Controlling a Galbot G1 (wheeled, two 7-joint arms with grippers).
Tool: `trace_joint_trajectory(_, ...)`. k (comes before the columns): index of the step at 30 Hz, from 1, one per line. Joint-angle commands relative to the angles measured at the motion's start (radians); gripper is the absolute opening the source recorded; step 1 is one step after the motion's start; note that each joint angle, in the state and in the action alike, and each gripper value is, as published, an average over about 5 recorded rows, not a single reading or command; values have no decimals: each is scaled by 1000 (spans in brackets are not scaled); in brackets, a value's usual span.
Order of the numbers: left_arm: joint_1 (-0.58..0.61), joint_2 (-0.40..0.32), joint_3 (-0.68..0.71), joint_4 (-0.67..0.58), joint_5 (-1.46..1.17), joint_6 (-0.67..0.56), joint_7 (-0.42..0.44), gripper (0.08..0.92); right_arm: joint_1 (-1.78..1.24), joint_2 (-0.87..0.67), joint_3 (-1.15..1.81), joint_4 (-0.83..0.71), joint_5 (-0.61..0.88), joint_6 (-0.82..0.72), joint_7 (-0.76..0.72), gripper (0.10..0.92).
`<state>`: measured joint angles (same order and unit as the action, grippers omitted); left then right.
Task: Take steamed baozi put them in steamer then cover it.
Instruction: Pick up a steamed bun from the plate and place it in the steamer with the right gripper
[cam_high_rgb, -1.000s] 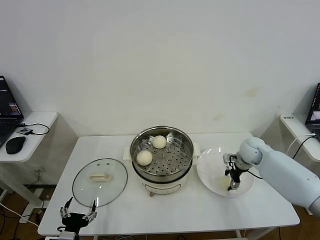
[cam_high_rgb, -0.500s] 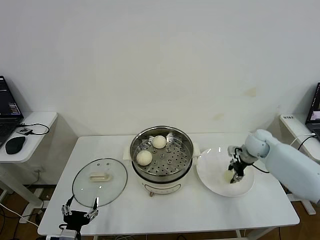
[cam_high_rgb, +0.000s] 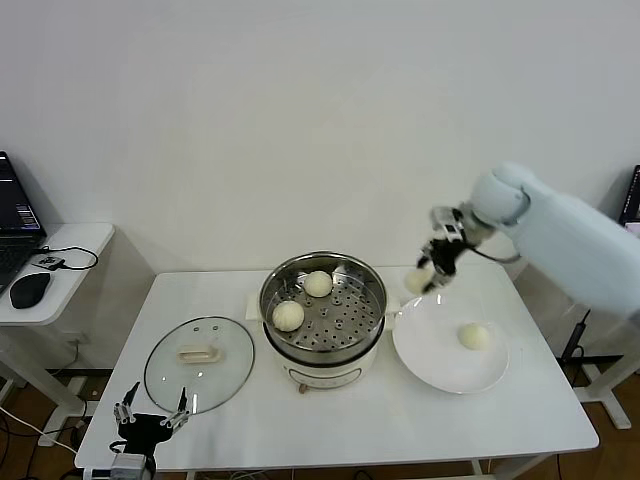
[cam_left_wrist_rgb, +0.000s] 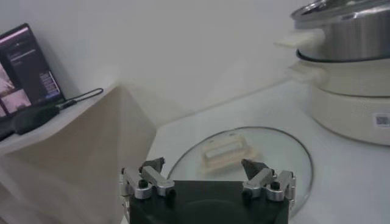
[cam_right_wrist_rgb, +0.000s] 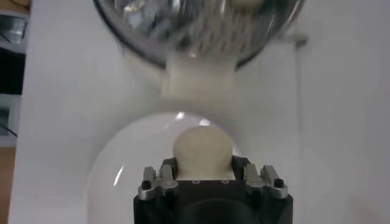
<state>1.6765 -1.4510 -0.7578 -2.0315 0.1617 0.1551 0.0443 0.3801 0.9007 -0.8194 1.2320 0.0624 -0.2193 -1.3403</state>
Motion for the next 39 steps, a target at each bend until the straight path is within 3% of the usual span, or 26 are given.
trace_joint_trajectory(1,-2,-1,-5,-2,-1,0,0,823,197,194,-117,-11,112,226,-31,543)
trace_joint_trajectory(6,1,-4,-16,-13,-1,1,1,823,190,228,-180,31,107,329,-18,543)
trace_joint_trajectory(13,5,-15,-26,-15,-3,-16,-4,823,191,266,-304,137,-13,442,50,543)
trace_joint_trajectory(19,-12,-14,-25,-8,-5,-19,-8,823,189,302,-375,196,22,453,93,543)
trace_joint_trajectory(31,-10,-8,-27,-2,-9,-23,-12,823,115,327,-424,119,-335,651,225,546)
trace_joint_trajectory(39,-23,-8,-20,13,-6,-23,-12,823,94,313,-437,168,-341,634,228,552)
